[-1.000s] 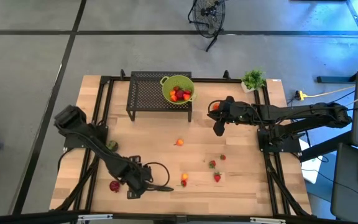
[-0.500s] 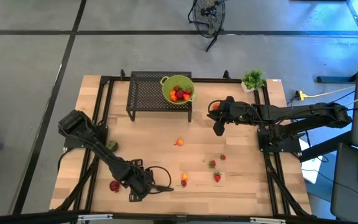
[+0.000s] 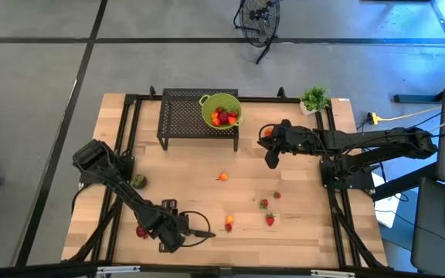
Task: Pick & Place Fruit
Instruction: Put the black kitchen knife on the shelf
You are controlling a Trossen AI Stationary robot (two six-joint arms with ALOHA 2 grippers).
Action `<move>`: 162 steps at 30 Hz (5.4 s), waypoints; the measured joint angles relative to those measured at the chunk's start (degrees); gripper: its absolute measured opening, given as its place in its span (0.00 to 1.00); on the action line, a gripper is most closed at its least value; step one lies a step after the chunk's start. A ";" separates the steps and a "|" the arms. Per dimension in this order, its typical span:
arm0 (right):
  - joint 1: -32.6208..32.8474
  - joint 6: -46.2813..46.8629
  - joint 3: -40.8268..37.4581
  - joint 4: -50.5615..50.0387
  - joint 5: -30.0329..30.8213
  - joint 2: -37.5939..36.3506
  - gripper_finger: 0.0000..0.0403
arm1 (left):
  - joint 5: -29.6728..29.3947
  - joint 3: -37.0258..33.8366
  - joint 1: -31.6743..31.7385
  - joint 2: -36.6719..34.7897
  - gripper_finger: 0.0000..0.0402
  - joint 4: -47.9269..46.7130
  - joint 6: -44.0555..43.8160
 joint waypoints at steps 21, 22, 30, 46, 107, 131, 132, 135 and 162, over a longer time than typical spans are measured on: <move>0.00 0.00 0.00 0.02 0.00 0.00 0.15 | -1.30 -0.15 -1.17 0.17 0.23 -0.83 0.17; -0.02 0.00 0.00 0.00 0.00 0.00 0.15 | -1.24 -0.15 -1.20 0.17 0.22 -0.85 0.17; 0.00 -0.02 0.00 0.02 -0.01 0.00 0.17 | -0.66 -0.31 -1.18 -0.72 0.20 -0.54 0.17; 0.00 -0.02 0.00 0.00 -0.13 0.00 0.10 | -0.17 -0.48 -1.22 -1.64 0.20 -0.85 0.15; 0.00 1.50 0.00 -0.55 -7.69 0.02 0.12 | -27.06 -0.26 0.18 -33.42 0.22 -11.50 3.27; 0.00 1.46 0.00 -1.99 -7.69 0.02 0.03 | -31.64 -0.26 20.98 -47.69 0.22 -11.86 15.23; 0.00 1.46 0.00 -1.99 -7.69 0.02 0.03 | -31.77 -0.26 21.78 -48.19 0.22 -11.86 15.23; 0.00 1.46 0.00 -1.99 -7.69 0.02 0.04 | -31.89 -0.26 24.58 -49.43 0.22 -11.79 14.49; 0.00 1.38 0.00 -3.56 -7.67 0.02 0.03 | -21.61 -0.26 51.33 -50.87 0.22 -7.03 -0.66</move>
